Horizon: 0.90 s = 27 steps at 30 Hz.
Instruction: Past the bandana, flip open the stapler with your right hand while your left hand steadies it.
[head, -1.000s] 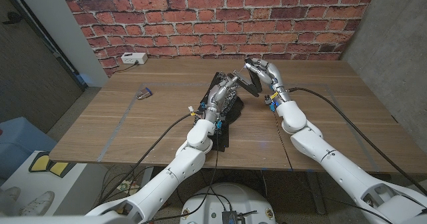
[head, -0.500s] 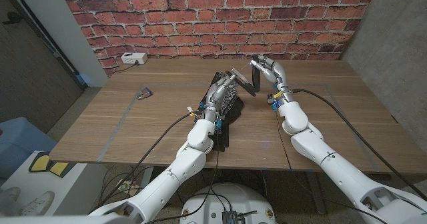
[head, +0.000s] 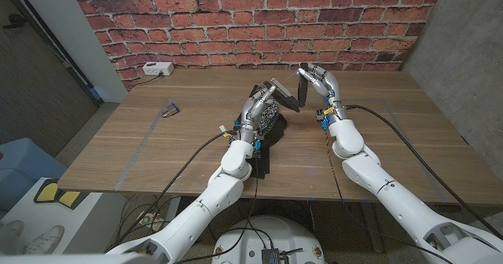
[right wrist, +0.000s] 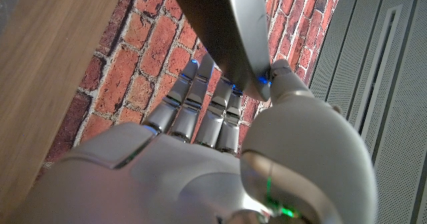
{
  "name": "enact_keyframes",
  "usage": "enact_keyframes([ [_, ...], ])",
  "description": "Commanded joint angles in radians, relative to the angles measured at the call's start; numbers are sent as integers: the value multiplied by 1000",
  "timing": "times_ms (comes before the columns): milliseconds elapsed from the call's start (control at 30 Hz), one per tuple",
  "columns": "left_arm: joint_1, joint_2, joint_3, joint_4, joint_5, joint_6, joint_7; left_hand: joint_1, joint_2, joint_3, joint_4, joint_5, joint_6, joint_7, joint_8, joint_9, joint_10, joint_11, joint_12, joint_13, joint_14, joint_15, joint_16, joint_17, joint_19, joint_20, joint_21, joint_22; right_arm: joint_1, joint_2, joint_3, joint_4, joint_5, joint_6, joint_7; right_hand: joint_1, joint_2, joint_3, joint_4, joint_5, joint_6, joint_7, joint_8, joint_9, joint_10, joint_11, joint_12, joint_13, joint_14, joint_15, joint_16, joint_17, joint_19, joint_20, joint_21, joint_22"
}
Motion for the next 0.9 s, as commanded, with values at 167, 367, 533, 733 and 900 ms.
enact_keyframes([
  [167,-4,4,0,-4,3,26,9,176,168,4,12,11,11,-11,-5,3,19,-14,-14,-5,7,-69,12,99,-3,-22,8,7,-3,-5,15,-15,-5,-3,-9,110,91,67,52,6,74,-60,3,3,26,-19,7,6,7,-174,7,10,-2,-48,14,12],
  [367,-7,16,4,-20,28,53,29,167,178,9,37,17,13,-22,-8,7,24,-13,-21,-6,-25,-69,-11,93,-6,-10,17,13,-4,-5,15,-14,1,0,-2,114,91,68,51,6,76,-60,2,4,27,-19,9,9,7,-174,8,16,-6,-49,21,19],
  [533,-7,22,7,-28,44,64,43,157,173,16,60,23,14,-27,-10,12,23,-13,-27,-6,-59,-68,-52,69,-19,10,19,13,-4,-7,14,-15,5,-2,4,117,91,70,50,6,76,-59,1,4,27,-18,11,11,5,-174,9,20,-8,-49,27,25],
  [733,-2,19,4,-33,50,67,63,150,164,22,76,28,17,-34,-12,15,24,-13,-31,-5,-110,-68,-96,53,-49,36,15,13,-3,-5,15,-12,8,1,7,119,91,71,49,5,77,-58,-1,5,28,-20,13,14,7,-174,11,25,-11,-49,35,32],
  [900,-5,7,1,2,23,24,32,150,165,25,79,30,18,-37,-12,16,24,-13,-34,-5,-116,-69,-104,50,-53,28,16,12,-5,-1,17,-12,10,14,6,120,91,71,49,5,78,-60,-1,5,27,-19,12,14,8,-174,11,29,-13,-48,40,37],
])
